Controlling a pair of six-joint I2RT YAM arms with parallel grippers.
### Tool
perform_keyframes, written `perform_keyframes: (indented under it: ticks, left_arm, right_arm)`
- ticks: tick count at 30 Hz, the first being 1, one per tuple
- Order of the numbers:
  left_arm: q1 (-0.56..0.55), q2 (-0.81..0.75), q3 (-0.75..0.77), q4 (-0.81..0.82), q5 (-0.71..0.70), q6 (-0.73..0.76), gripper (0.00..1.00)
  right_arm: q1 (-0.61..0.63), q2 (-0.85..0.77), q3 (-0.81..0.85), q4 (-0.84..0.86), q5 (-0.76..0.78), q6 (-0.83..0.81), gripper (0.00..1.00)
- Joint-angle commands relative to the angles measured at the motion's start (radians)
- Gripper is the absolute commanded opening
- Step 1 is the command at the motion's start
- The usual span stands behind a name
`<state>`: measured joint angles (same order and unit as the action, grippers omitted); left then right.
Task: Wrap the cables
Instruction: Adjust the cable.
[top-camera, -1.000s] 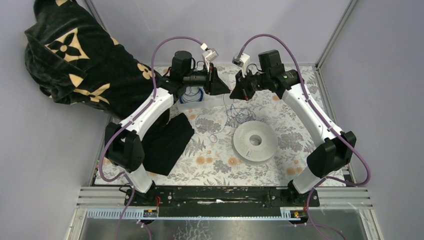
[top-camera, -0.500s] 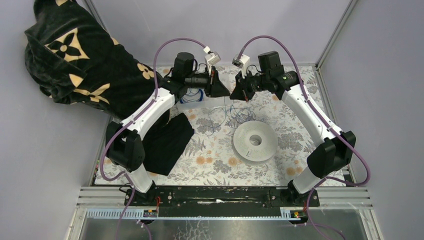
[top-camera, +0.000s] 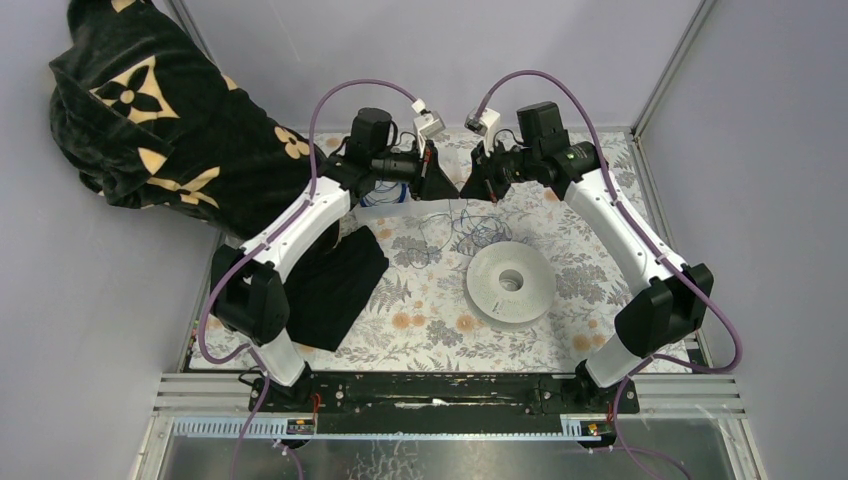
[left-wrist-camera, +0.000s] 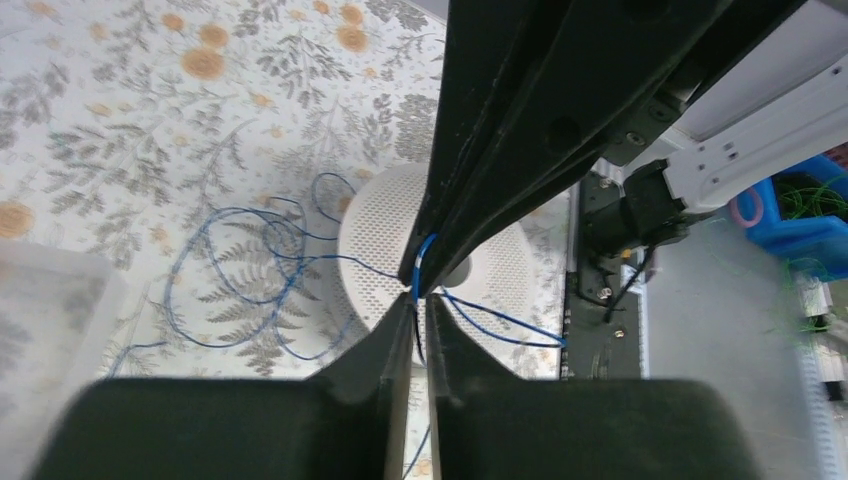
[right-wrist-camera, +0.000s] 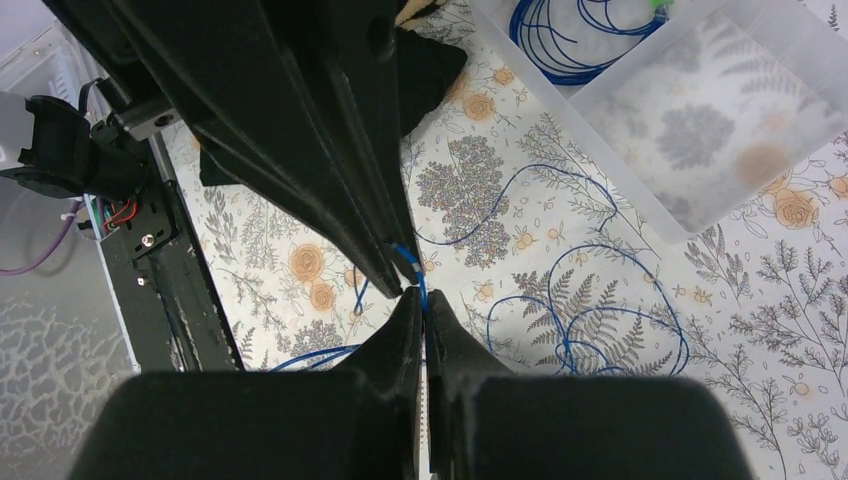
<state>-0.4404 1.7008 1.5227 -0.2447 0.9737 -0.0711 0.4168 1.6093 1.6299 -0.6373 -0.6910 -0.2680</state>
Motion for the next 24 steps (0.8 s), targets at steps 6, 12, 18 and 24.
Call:
perform_keyframes:
  ticks: [6, 12, 18, 24]
  left_arm:
    - [-0.01, -0.065, 0.016, 0.015, 0.029, -0.009, 0.0]
    - [-0.009, -0.201, -0.039, 0.119, -0.033, -0.074, 0.0]
    - [-0.005, -0.259, -0.05, 0.118, -0.066, -0.118, 0.0]
    - [0.055, -0.306, -0.005, 0.09, -0.066, -0.155, 0.0]
  right_arm:
    - [0.007, -0.03, 0.001, 0.084, 0.084, 0.089, 0.06]
    - [0.007, 0.048, 0.016, 0.127, -0.042, 0.205, 0.16]
    - [0.009, 0.102, -0.003, 0.206, -0.021, 0.267, 0.16]
    - [0.01, 0.08, -0.058, 0.249, 0.087, 0.208, 0.13]
